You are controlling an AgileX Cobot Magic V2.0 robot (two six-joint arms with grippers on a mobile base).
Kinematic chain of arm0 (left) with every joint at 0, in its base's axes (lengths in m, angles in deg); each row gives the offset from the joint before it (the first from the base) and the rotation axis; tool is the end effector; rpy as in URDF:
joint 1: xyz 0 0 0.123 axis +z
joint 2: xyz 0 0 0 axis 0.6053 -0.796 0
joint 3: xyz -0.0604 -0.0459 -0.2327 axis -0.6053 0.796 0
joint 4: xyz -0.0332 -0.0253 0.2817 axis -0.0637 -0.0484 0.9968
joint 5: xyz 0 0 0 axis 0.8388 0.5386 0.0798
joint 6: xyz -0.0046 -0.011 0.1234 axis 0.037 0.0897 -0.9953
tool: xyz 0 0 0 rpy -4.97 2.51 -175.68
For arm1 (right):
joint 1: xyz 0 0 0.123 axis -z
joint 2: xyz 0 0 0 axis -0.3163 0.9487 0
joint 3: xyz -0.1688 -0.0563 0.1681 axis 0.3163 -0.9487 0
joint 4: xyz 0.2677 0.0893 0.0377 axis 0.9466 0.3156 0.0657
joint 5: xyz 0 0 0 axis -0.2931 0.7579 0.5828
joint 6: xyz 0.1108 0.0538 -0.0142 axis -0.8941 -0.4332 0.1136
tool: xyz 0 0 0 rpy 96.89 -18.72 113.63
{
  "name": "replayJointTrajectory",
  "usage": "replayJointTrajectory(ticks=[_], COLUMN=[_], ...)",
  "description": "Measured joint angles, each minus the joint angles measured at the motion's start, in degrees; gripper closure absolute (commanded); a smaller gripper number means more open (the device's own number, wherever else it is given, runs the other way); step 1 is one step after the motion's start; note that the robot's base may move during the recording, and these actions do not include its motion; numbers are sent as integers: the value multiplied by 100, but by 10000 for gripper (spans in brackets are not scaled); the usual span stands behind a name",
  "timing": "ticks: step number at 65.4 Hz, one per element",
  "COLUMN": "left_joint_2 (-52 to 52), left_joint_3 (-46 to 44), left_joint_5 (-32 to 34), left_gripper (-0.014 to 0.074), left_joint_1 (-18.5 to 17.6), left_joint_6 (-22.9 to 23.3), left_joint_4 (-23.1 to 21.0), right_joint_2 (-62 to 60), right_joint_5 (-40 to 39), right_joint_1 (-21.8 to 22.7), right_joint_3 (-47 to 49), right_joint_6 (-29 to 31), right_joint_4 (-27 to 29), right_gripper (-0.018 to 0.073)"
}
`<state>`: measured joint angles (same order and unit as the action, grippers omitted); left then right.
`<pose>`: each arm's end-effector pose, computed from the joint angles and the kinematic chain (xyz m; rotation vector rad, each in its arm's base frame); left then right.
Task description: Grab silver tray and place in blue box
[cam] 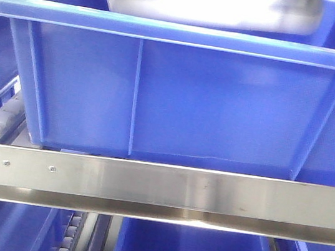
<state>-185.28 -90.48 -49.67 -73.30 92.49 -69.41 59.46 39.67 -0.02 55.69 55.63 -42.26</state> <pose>0.3911 -0.2538 0.2784 0.2381 2.3515 -0.2347 0.3963 0.1206 0.2831 -0.0732 2.4793 0.1251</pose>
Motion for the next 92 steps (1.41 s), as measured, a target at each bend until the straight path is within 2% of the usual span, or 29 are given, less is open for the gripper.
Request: replayJointTrajectory(ticks=[20,28,34,43,48,53,63,73,82,92], left_joint_2=[-558,-590,-685,-833,-843,-843,-843,-843,-691,-203], left_joint_3=[-59,-81,-66,-17,-17,-80,-398,-915,-1256,-1309], left_joint_5=[243,307,329,436,475,464,207,-389,-855,-1098], left_gripper=[690,575,418,211,160,156,156,171,243,382], left_joint_1=[12,12,12,12,12,1,1,-59,-185,-400], left_joint_6=[-20,-85,-102,-102,-102,-102,-146,-433,-757,-1011], left_joint_4=[188,250,149,27,2,-6,-10,-20,-20,-34], right_joint_2=[710,791,805,805,805,805,713,412,-47,-608], right_joint_5=[-211,-244,-243,-266,-275,-275,-191,-92,-20,157], right_joint_1=[114,122,150,129,115,112,103,103,103,103], right_joint_3=[0,0,0,0,0,0,80,180,203,203], right_joint_6=[-19,-34,-23,50,73,73,73,73,73,87], right_joint_4=[-70,-93,-150,-111,-89,-77,-77,-77,-77,-77], right_gripper=[501,469,355,96,-17,-69,-64,-45,108,382])
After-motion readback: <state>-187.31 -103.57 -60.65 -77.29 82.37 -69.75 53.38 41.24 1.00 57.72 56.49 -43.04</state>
